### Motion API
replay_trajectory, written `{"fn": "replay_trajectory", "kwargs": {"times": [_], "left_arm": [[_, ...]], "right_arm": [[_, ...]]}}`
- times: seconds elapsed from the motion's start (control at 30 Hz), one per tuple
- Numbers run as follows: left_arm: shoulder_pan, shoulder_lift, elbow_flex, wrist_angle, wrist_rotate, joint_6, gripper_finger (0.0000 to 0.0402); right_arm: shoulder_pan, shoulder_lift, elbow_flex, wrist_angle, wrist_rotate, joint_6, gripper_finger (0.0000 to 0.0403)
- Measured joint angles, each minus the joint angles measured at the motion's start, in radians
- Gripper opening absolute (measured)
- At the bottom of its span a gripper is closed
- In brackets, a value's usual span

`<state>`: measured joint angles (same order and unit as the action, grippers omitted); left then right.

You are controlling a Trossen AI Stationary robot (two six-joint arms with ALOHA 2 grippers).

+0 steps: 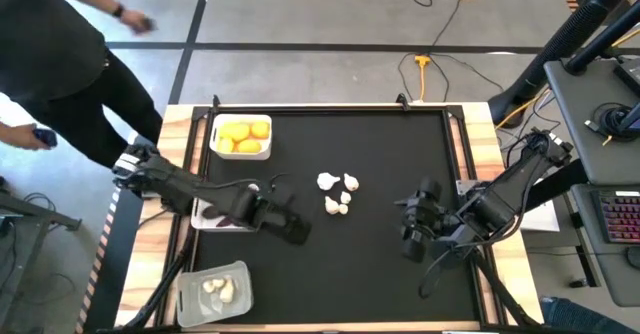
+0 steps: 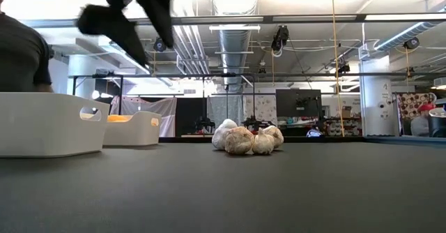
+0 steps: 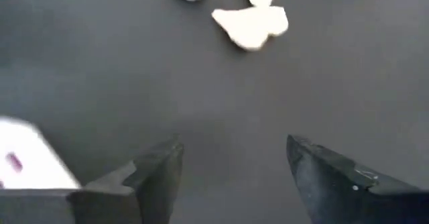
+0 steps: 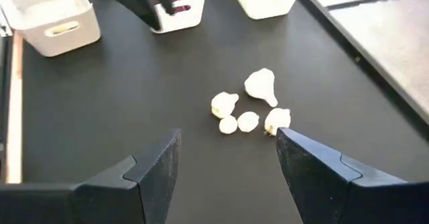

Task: Sort produce into baskets
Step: Put the garlic into the gray bin

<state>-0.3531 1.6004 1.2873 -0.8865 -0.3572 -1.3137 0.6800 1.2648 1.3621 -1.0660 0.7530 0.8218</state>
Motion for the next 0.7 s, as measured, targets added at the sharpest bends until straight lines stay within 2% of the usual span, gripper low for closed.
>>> {"fn": "replay_trajectory", "kwargs": {"times": [0.2,0.37,0.6,0.7], "left_arm": [[0.104,0.095,0.004,0.058,-0.001,0.076,0.0289],[0.134,0.169,0.011,0.148,-0.002,0.143,0.0321],[0.145,0.263,0.011,0.322,-0.017,0.427,0.0326],[0.158,0.291,0.011,0.389,-0.019,0.645,0.0324]], "right_arm": [[0.000,0.000,0.000,0.000,-0.074,0.067,0.0238],[0.000,0.000,0.000,0.000,-0.080,0.096,0.0238],[0.000,0.000,0.000,0.001,-0.080,0.102,0.0238],[0.000,0.000,0.002,0.001,-0.080,0.128,0.0238]]}}
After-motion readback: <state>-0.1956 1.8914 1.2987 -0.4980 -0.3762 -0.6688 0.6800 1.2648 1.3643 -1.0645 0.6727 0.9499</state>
